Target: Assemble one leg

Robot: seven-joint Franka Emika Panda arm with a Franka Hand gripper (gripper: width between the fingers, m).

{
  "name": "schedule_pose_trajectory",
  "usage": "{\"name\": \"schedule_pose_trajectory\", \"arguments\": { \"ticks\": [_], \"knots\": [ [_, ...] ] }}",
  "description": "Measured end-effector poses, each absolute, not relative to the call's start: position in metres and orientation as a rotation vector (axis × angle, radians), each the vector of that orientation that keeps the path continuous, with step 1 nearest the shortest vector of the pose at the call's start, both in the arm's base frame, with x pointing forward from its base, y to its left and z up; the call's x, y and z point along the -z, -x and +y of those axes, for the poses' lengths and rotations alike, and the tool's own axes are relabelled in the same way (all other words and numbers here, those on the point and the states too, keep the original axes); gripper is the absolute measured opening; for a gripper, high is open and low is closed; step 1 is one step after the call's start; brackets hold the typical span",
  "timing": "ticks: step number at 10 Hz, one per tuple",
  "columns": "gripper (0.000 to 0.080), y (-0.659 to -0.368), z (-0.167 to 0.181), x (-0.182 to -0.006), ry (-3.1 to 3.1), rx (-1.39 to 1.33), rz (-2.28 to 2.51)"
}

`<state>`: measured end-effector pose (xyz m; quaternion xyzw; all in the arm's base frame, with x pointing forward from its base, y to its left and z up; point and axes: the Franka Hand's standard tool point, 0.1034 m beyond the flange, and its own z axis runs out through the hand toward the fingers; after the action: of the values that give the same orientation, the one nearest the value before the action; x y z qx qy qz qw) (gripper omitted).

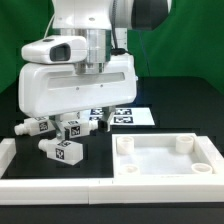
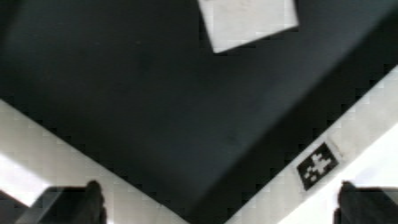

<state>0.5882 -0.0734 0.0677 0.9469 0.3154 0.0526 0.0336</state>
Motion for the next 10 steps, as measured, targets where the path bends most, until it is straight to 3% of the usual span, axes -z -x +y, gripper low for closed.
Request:
{"name": "schedule_pose_trajectory", "arguments": {
  "ticks": [5, 10],
  "knots": [
    [0.0648, -0.562, -0.1, -0.063, -2.914, 0.242, 0.835],
    [0.0648, -0.562, -0.078, -0.054, -2.85, 0.648, 0.829]
  ]
}}
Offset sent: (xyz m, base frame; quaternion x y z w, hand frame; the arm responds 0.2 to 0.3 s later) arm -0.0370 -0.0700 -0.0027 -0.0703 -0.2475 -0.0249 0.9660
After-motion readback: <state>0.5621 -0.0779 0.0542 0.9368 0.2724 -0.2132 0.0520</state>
